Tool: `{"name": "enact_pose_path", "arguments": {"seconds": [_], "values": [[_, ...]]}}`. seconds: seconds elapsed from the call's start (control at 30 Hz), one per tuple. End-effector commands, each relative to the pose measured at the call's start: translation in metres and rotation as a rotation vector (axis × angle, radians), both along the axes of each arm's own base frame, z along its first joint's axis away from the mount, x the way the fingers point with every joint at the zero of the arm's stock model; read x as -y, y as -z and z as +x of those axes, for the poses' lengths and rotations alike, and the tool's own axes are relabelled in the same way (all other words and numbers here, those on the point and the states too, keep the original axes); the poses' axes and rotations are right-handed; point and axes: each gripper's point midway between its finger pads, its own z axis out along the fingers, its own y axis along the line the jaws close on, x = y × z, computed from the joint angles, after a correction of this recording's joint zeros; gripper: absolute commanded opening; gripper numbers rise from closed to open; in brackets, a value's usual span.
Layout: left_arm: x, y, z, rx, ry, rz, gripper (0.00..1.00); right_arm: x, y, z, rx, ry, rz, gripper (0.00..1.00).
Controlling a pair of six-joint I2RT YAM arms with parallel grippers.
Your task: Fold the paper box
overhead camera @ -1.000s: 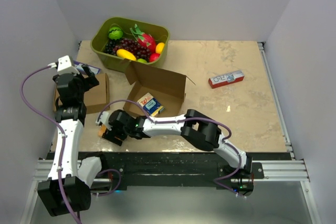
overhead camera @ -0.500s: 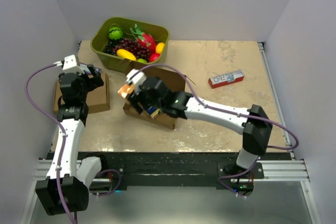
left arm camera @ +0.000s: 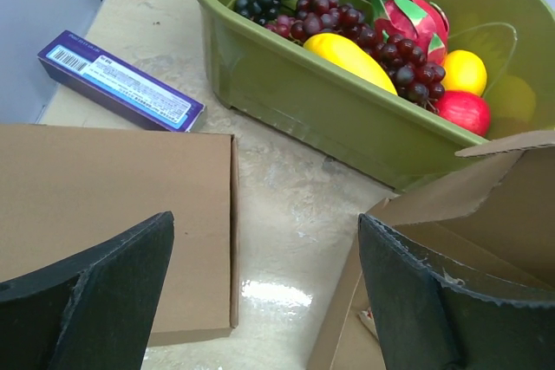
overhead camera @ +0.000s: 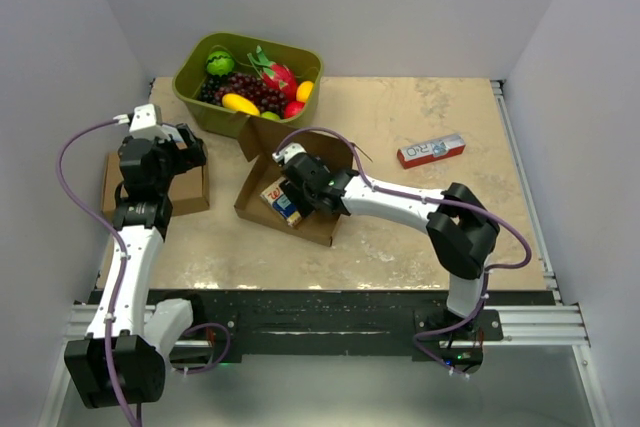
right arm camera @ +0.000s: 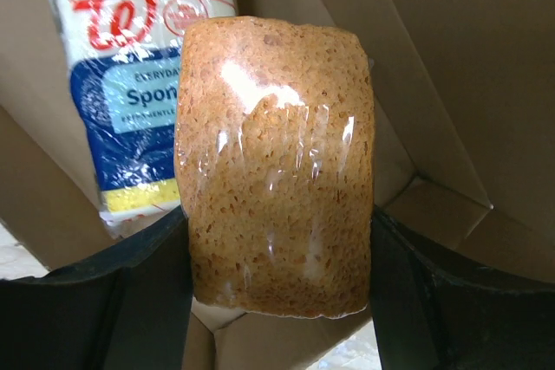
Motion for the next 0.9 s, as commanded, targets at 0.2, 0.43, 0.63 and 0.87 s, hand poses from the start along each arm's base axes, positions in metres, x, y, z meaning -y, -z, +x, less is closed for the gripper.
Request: {"name": "enact_pose_path", "arguments": {"seconds": [0.2,0.43,0.63,0.87], "values": [[0.007,-0.006,0.005,0.031,0.048,0.026,0.90,-0.024,-0.020,-0.007,-0.029,-0.006,0.170,0.49],[0.011,-0.005,0.006,0.025,0.072,0.019,0.89,-0.027,-0.009,-0.005,-0.050,0.027,0.164,0.52],[0.031,-0.011,0.007,0.058,0.183,0.019,0.89,-0.027,-0.031,-0.008,-0.033,0.008,0.206,0.95],[0.055,-0.024,0.009,0.122,0.305,0.014,0.90,-0.041,-0.082,-0.035,-0.043,-0.127,0.335,0.99]]}}
